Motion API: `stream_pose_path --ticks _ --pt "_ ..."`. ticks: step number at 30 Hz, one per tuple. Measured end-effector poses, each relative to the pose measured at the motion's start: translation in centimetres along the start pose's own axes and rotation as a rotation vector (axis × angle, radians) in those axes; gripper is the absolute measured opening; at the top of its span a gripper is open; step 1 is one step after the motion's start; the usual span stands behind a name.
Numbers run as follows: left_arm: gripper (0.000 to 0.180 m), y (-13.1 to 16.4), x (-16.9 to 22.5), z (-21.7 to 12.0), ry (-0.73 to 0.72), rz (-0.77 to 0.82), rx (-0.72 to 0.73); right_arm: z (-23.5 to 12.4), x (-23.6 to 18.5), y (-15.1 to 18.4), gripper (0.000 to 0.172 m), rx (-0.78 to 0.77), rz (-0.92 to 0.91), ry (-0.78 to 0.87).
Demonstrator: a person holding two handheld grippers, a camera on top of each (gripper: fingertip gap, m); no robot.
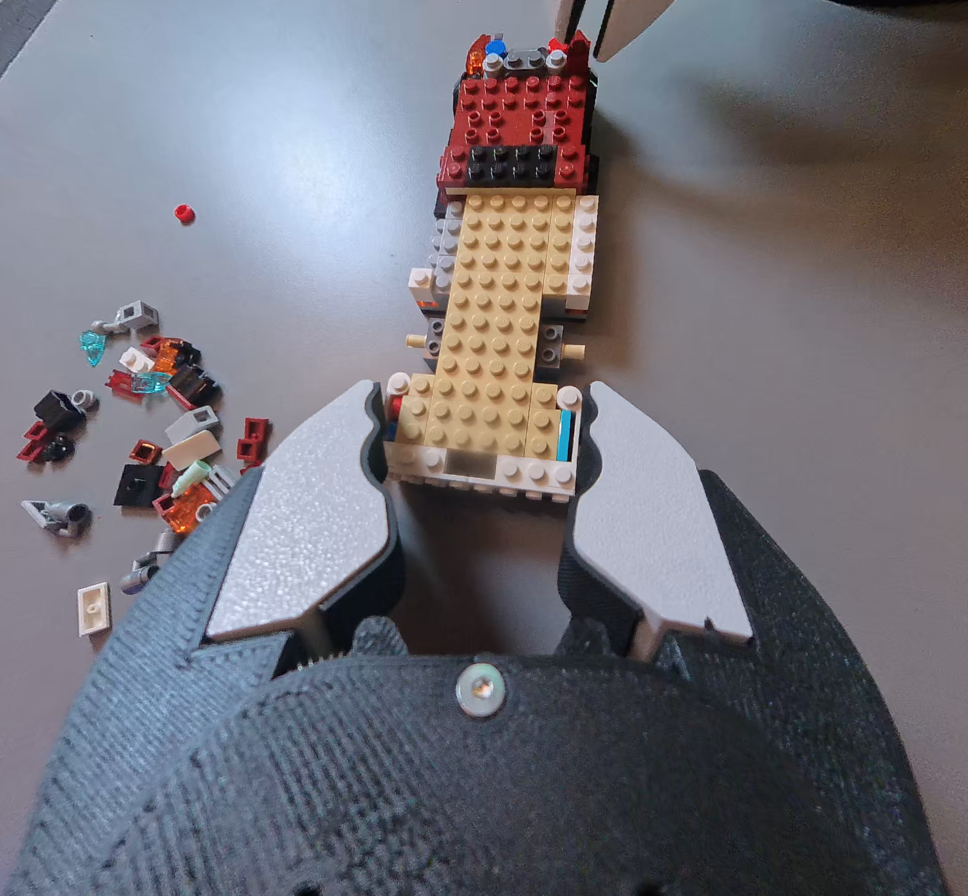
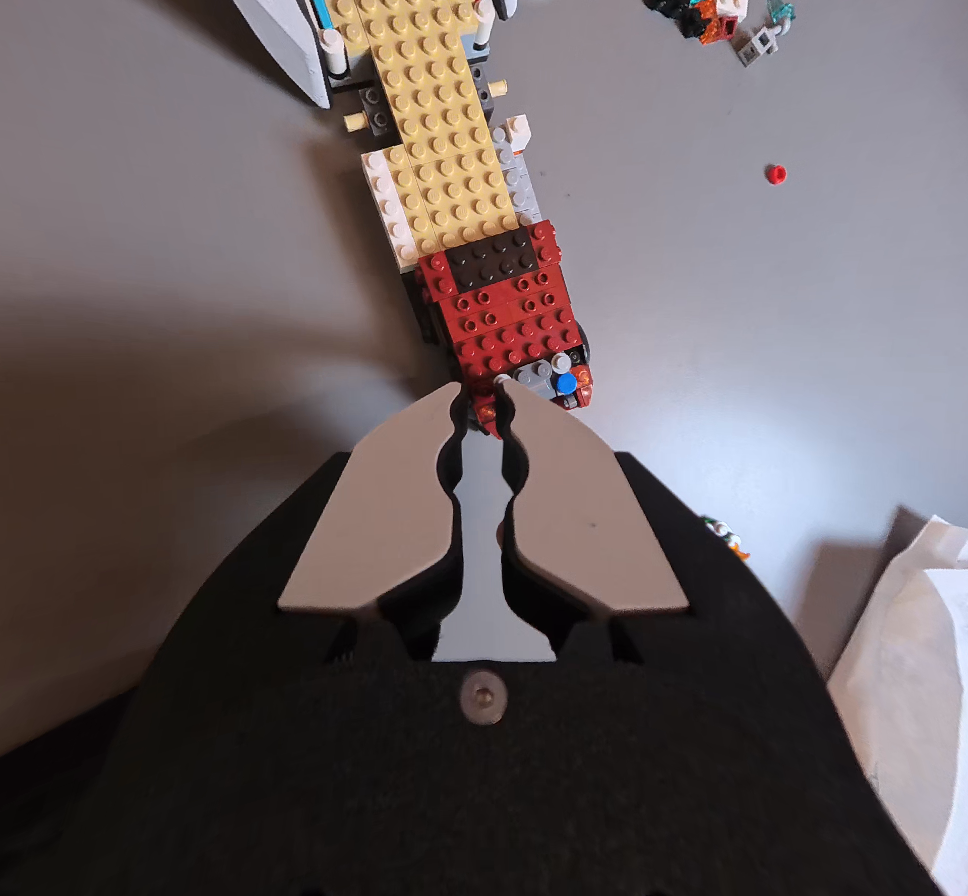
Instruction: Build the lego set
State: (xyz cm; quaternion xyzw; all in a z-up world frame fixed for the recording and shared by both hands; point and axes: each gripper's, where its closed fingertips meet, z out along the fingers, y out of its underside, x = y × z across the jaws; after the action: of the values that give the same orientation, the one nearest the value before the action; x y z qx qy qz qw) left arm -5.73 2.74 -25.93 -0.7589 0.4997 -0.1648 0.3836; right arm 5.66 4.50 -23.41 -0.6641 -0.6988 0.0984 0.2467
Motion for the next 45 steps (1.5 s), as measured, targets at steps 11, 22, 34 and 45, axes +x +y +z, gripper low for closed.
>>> stream_pose_path --ticks 11,22,34,45 --pt "0.072 -0.1 0.1 0.1 0.004 -0.001 0.002 0.0 0.0 0.1 0.006 -0.03 -0.088 0.037" --pt "0.072 -0.1 0.2 0.0 0.004 0.001 0.001 0.1 -0.1 0.1 0.006 -0.026 -0.09 0.023" --pt "0.072 -0.1 0.1 -0.1 0.041 0.012 0.025 -5.5 7.8 7.2 0.018 0.219 0.304 0.155" --pt "0.072 -0.3 0.0 -0.1 0.1 0.032 0.067 -2.0 6.0 10.4 0.013 0.13 0.269 -0.028"
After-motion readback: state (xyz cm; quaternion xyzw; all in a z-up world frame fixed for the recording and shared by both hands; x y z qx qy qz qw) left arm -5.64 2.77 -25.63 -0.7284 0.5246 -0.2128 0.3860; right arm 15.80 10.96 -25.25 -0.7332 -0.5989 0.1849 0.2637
